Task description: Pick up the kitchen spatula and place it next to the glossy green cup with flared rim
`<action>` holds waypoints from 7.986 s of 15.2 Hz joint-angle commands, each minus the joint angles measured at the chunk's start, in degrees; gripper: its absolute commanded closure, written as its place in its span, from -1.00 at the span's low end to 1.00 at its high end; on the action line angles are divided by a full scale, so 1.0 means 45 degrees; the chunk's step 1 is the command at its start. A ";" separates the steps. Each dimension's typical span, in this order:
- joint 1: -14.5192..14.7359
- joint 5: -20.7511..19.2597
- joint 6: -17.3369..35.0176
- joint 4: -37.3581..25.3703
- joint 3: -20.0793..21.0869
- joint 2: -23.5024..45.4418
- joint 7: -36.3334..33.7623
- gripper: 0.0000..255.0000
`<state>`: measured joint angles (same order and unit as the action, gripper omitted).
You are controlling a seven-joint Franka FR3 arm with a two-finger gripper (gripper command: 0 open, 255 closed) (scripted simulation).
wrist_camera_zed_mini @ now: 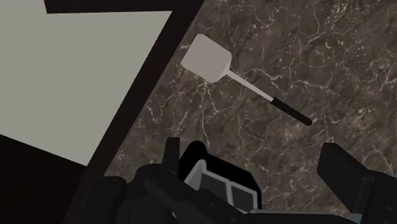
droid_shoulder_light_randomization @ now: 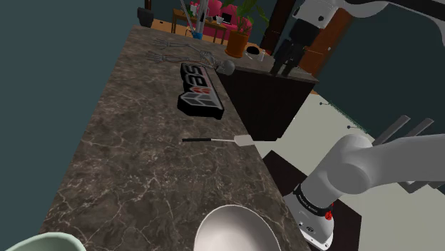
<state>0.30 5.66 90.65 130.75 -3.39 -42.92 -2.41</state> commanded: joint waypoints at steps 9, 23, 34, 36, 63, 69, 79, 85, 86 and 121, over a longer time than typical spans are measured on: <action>0.1676 -0.0291 0.3297 0.2142 0.0099 0.1182 0.3669 -1.00; 0.4254 -0.0728 0.9115 0.4571 0.0420 0.4509 0.9299 -1.00; 0.4319 -0.0619 1.0711 0.5116 0.0425 0.5561 0.9365 -1.00; 0.4319 -0.0619 1.0711 0.5116 0.0425 0.5561 0.9365 -1.00; 0.4251 -0.0770 0.7639 0.3722 0.0468 0.3880 0.9179 1.00; 0.4238 -0.0802 0.6489 0.2993 0.0477 0.3458 0.9126 1.00; 0.4229 -0.0837 0.4664 0.1584 0.0487 0.3041 0.9051 1.00; 0.4228 -0.0849 0.3615 0.0629 0.0489 0.2946 0.9012 1.00; 0.4228 -0.0851 0.3443 0.0462 0.0490 0.2941 0.9006 1.00; 0.7064 -0.1904 0.3836 -0.7677 0.5394 1.1420 0.1085 1.00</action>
<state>31.97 -2.80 106.90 95.39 20.83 8.29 2.73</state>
